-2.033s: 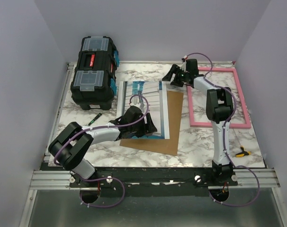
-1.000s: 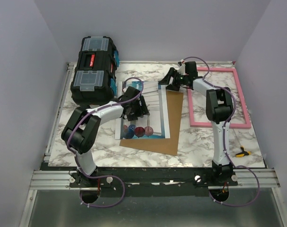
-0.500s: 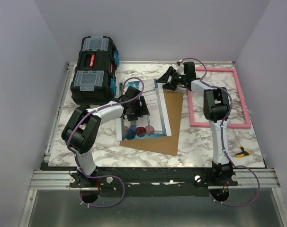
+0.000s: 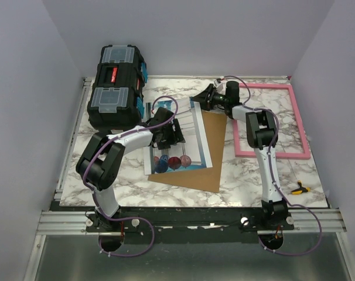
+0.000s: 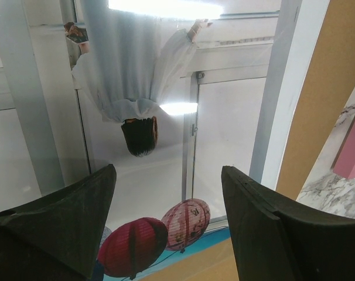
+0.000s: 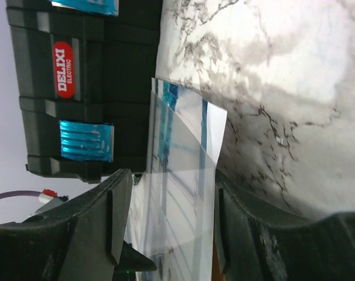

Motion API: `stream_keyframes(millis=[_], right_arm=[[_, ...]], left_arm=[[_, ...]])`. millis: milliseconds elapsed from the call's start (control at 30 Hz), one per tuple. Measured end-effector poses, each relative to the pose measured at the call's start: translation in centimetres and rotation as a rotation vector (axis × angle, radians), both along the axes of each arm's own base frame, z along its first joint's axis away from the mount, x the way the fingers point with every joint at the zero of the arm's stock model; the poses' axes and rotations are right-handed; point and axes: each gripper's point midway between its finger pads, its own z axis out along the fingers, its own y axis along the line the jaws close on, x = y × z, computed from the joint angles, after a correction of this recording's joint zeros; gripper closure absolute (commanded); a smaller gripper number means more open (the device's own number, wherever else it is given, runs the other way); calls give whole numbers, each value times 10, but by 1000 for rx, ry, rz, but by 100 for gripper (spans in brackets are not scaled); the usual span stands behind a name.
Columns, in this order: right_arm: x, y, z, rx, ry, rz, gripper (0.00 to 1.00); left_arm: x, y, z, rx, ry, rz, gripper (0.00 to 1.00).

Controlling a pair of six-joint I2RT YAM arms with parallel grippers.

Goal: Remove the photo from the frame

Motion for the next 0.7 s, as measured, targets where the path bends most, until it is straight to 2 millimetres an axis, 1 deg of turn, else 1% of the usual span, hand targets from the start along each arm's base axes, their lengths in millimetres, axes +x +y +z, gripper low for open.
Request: stream_keyframes(millis=[67, 133, 300, 433, 567, 600, 667, 700], right_arm=[[5, 3, 0, 17, -5, 2, 44], [9, 5, 0, 27, -5, 1, 51], [25, 9, -6, 31, 1, -24, 64], [38, 8, -11, 12, 15, -67, 67], [51, 8, -11, -6, 5, -95, 73], [53, 8, -12, -11, 2, -100, 77], [56, 7, -12, -22, 1, -105, 83], [57, 7, -12, -28, -1, -108, 83]], left_arm=[[0, 0, 0, -1, -2, 0, 25], [0, 0, 0, -4, -7, 0, 25], [1, 0, 0, -7, -12, 0, 25], [1, 0, 0, -8, -16, -1, 25], [1, -1, 0, -11, -20, -2, 25], [1, -1, 0, -11, -21, -2, 25], [1, -1, 0, -11, -22, -2, 25], [1, -1, 0, -12, -24, -4, 25]])
